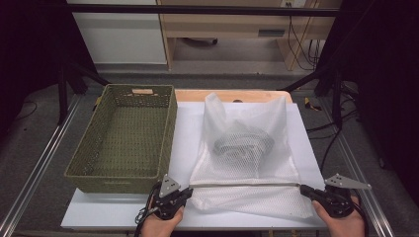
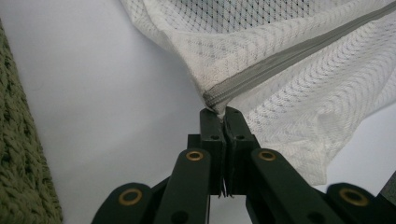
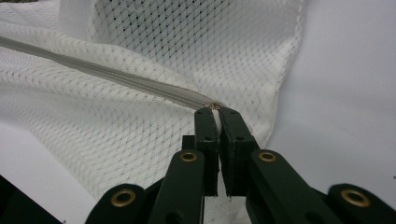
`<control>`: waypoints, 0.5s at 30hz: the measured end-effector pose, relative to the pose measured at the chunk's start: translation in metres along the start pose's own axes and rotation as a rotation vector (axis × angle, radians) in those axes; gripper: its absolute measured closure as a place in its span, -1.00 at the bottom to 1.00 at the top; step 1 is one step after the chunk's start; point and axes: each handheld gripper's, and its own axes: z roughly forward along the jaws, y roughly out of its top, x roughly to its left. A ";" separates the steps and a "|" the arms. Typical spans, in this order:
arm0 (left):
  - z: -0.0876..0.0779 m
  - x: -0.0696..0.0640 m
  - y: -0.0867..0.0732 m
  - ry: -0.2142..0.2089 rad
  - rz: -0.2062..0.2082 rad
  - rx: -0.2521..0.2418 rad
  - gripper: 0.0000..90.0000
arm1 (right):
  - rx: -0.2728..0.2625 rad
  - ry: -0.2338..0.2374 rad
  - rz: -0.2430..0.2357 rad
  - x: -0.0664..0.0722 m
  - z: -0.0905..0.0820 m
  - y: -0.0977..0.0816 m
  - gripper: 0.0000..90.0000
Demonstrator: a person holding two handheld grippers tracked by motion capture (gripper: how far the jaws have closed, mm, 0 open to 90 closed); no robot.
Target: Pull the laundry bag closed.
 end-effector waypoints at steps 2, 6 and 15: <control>0.000 0.000 0.000 -0.001 -0.001 -0.002 0.97 | 0.000 -0.002 -0.003 -0.002 0.000 -0.001 0.93; -0.001 0.001 0.001 -0.005 -0.006 -0.007 0.97 | -0.005 -0.006 0.012 -0.004 -0.003 -0.001 0.93; 0.000 -0.001 0.000 -0.008 0.002 -0.001 0.97 | -0.006 -0.027 0.011 -0.009 -0.003 -0.001 0.93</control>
